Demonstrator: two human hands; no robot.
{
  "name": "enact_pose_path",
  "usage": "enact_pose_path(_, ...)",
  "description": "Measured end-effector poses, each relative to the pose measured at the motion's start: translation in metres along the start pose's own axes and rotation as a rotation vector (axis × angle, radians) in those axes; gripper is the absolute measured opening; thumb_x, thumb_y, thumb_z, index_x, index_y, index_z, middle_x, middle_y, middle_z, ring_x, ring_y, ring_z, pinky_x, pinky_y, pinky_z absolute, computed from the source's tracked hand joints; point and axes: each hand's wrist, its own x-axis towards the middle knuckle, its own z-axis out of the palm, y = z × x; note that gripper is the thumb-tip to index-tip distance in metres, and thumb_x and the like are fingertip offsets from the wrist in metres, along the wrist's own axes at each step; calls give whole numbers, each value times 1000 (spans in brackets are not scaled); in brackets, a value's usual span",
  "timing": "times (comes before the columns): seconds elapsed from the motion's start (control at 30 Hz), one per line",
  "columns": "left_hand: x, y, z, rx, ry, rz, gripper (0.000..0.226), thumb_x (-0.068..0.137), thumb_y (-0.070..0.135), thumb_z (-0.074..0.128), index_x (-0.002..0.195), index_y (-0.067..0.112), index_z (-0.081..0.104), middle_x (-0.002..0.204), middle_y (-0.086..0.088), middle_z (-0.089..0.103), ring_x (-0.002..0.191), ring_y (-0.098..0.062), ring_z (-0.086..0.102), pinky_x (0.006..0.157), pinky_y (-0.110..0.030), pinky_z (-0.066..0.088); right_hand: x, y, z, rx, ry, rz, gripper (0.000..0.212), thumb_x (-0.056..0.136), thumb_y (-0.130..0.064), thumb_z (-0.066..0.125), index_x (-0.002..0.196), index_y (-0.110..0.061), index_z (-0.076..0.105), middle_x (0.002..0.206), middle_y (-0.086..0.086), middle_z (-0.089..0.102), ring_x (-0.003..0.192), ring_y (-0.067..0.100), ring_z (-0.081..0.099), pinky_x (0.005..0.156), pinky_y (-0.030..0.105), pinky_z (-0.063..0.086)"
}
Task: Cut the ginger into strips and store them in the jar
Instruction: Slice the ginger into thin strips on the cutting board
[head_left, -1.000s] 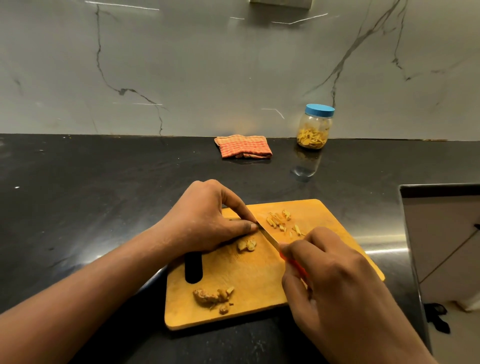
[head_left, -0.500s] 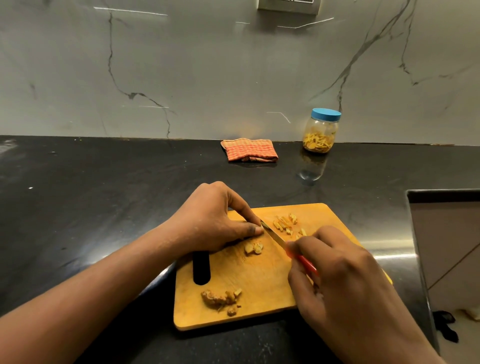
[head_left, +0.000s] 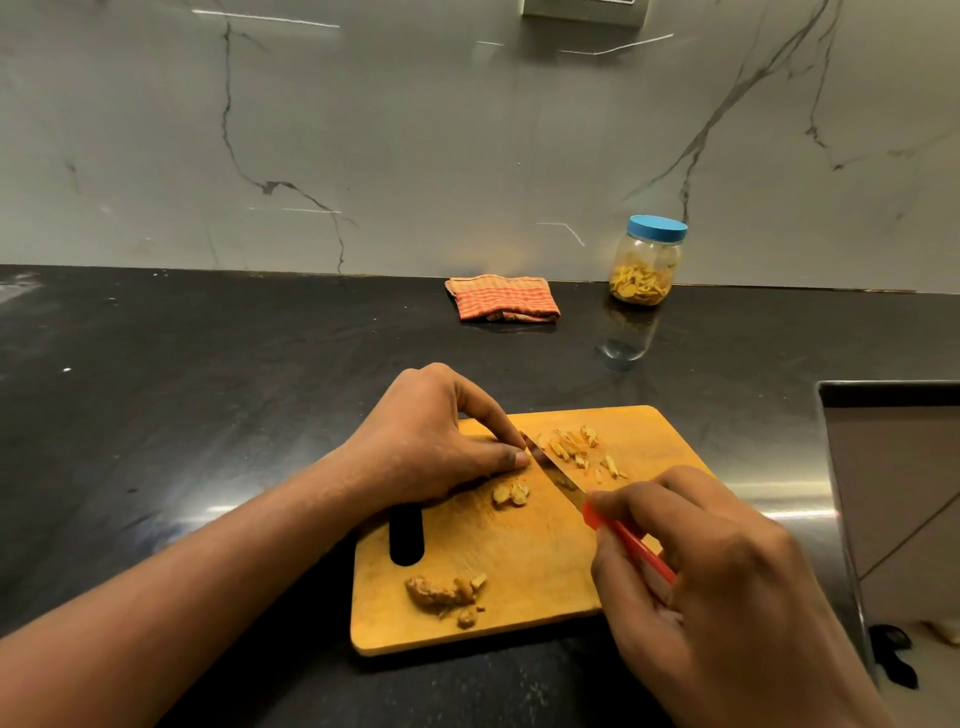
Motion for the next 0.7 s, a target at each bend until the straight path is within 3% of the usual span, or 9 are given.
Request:
enact_pose_path(0.23,0,0,0,-14,-14,-5,9,75,34,82,82,29,81,93,16,73,104,-6,61,103,-39,48,1,-2,-1,-5,-41,7,21,72,-25,63,89,-20,73,77,-6,60,58,9,58,51,14,48)
enact_pose_path(0.43,0,0,-1,-3,-36,15,6,78,32,80,84,29,80,96,19,70,105,-3,58,103,-36,46,4,-3,-1,-17,-76,4,21,72,-27,62,89,-20,73,77,-7,60,57,8,58,50,14,50)
enact_pose_path(0.6,1,-2,-2,17,-40,7,6,79,34,79,85,32,79,102,19,69,110,-2,55,100,-29,43,11,1,-3,34,-106,-2,18,76,-29,58,89,-24,71,78,-10,58,63,11,58,51,27,51)
enact_pose_path(0.7,2,-2,-2,24,-31,15,6,78,34,80,83,32,80,99,19,71,107,-1,57,98,-26,43,17,0,1,-10,-130,-34,12,79,-25,60,87,-21,68,79,-8,55,63,10,56,51,26,49)
